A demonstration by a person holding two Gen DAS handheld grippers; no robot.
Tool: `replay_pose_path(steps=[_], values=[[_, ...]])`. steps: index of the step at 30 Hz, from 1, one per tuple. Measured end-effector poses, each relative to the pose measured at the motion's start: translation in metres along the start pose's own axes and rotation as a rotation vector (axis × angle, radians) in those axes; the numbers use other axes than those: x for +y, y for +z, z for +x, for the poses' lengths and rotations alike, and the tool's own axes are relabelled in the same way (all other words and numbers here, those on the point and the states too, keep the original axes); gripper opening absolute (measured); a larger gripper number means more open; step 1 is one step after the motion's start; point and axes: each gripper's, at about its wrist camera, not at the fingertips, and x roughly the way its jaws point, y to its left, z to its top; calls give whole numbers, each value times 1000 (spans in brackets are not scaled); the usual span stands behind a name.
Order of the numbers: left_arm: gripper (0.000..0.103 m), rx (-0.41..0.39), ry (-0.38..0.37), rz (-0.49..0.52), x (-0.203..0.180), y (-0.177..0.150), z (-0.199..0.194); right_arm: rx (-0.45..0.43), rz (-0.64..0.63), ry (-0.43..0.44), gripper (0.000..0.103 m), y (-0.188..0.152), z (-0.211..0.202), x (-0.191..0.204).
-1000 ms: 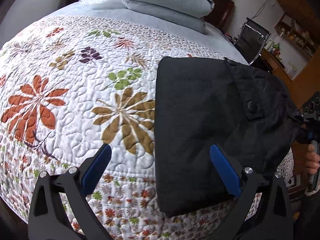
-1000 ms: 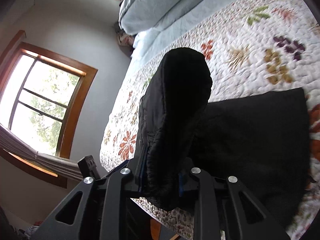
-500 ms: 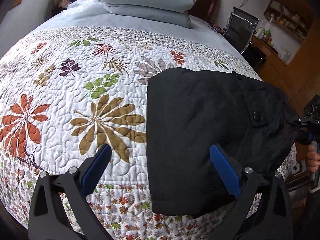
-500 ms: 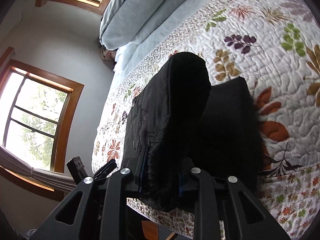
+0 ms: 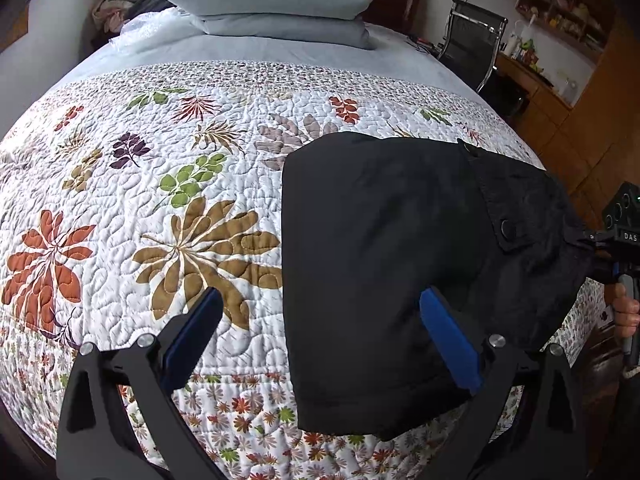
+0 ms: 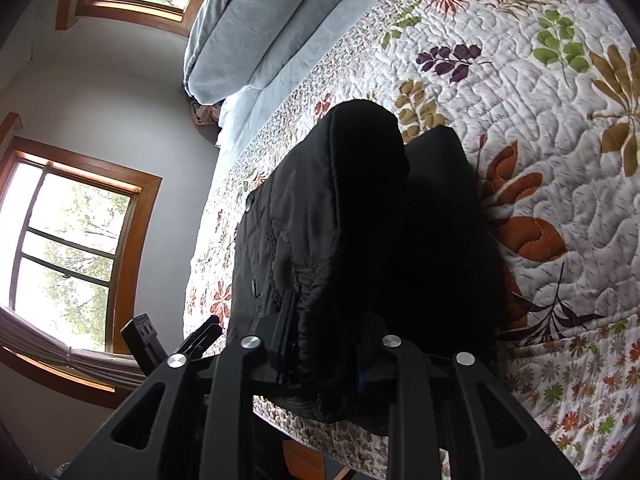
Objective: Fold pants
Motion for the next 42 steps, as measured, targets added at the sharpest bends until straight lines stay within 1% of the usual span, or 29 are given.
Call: replay_pose_path(steps=[8, 11, 14, 16, 21, 24, 25, 28, 30, 35, 38, 42], values=[[99, 9, 6, 25, -9, -3, 5, 5, 4, -14, 24, -2, 2, -2], [99, 18, 16, 32, -11, -4, 8, 9, 3, -27, 27, -4, 4, -5], [99, 27, 25, 40, -13, -6, 11, 11, 6, -46, 36, -7, 4, -11], [99, 30, 24, 38, -14, -7, 13, 13, 10, -64, 44, -11, 3, -15], [99, 32, 25, 37, -13, -6, 13, 8, 2, -75, 48, -20, -10, -17], [99, 30, 31, 37, -13, -7, 12, 5, 0, -83, 48, -23, -16, -17], [99, 28, 32, 36, -13, -7, 12, 3, -6, -79, 40, -24, -17, -17], [99, 29, 35, 33, -12, -7, 12, 2, -23, -75, 34, -29, -19, -15], [99, 31, 34, 30, -11, -7, 12, 6, -31, -73, 33, -32, -19, -12], [99, 31, 33, 29, -11, -7, 12, 20, -20, -82, 33, -40, -14, -15], [99, 32, 29, 25, -10, -8, 12, 24, 15, -60, 35, -41, -11, -25], [99, 30, 33, 26, -10, -7, 11, 24, 6, -70, 37, -41, -11, -25]])
